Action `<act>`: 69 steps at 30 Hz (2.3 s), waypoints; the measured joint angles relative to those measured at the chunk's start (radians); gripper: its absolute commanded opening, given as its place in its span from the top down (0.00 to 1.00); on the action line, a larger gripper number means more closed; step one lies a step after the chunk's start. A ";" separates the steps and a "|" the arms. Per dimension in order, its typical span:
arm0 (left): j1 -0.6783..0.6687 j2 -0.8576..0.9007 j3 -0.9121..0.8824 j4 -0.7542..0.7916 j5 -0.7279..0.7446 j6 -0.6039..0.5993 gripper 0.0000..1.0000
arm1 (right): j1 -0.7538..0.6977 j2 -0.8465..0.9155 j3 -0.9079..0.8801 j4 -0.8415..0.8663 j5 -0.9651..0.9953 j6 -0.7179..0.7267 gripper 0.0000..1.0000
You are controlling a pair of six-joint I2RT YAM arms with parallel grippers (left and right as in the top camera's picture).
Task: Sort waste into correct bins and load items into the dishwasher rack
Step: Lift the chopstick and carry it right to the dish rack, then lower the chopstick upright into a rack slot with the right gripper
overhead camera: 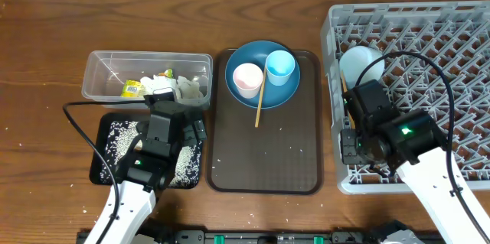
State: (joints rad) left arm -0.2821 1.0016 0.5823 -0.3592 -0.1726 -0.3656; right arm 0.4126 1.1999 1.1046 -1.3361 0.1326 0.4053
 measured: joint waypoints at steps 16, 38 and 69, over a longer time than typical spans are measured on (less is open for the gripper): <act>0.000 0.000 0.000 0.000 0.000 0.000 0.02 | 0.000 0.000 -0.002 -0.039 0.000 -0.001 0.99; 0.000 0.000 0.000 0.000 0.000 0.000 0.02 | -0.154 0.000 -0.003 0.050 0.201 -0.019 0.99; 0.000 0.000 0.000 0.000 0.000 0.000 0.02 | -0.346 0.230 -0.003 0.252 0.242 -0.407 0.75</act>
State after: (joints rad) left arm -0.2821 1.0016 0.5823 -0.3592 -0.1726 -0.3653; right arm 0.0669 1.4303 1.1015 -1.0843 0.3748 -0.0013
